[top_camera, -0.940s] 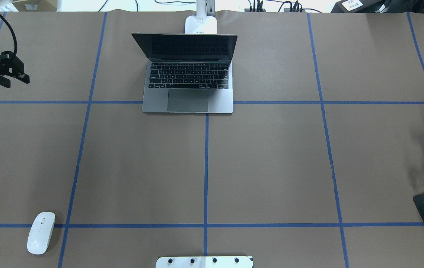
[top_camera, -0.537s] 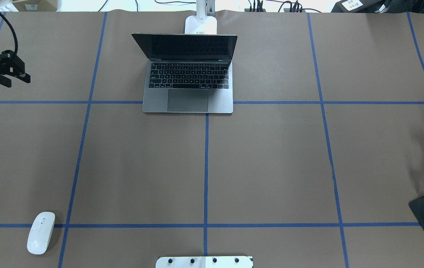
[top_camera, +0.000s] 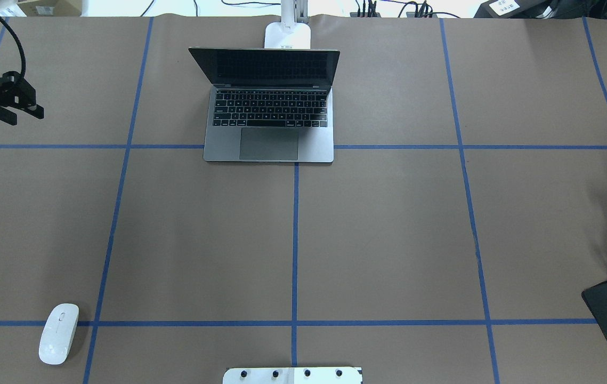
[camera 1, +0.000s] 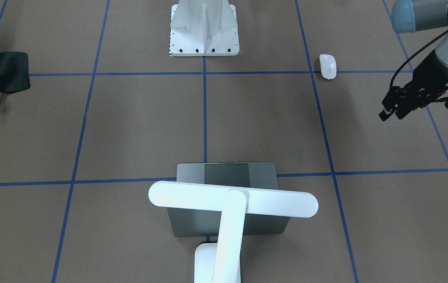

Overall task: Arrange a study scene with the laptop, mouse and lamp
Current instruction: 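Grasp the black mouse pad's edge with the right gripper, then lift and carry the black mouse pad with the right gripper toward the laptop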

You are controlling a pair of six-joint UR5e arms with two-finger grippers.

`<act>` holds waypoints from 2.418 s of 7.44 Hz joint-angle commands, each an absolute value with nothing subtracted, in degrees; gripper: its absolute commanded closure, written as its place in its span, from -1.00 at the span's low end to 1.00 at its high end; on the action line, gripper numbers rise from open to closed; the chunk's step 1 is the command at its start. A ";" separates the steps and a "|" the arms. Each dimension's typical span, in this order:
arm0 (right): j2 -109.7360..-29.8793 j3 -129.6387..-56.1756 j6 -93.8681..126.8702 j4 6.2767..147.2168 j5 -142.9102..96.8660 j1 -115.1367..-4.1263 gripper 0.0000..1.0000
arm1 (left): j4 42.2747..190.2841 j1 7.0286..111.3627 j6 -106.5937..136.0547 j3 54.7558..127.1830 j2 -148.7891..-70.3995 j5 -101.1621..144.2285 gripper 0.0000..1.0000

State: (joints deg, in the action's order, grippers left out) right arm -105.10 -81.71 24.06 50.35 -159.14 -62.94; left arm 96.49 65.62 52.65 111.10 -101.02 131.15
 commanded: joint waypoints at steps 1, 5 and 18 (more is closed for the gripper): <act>-104.77 -81.83 24.43 49.66 -159.17 -62.93 1.00 | 96.50 65.65 52.56 111.09 -100.99 131.22 -0.13; -101.01 -91.30 37.75 50.71 -159.35 -61.96 1.00 | 96.42 65.65 52.65 111.09 -100.99 131.22 -0.13; -61.73 -102.21 47.29 97.32 -136.53 -58.20 1.00 | 96.51 65.65 52.56 111.00 -100.99 131.57 -0.14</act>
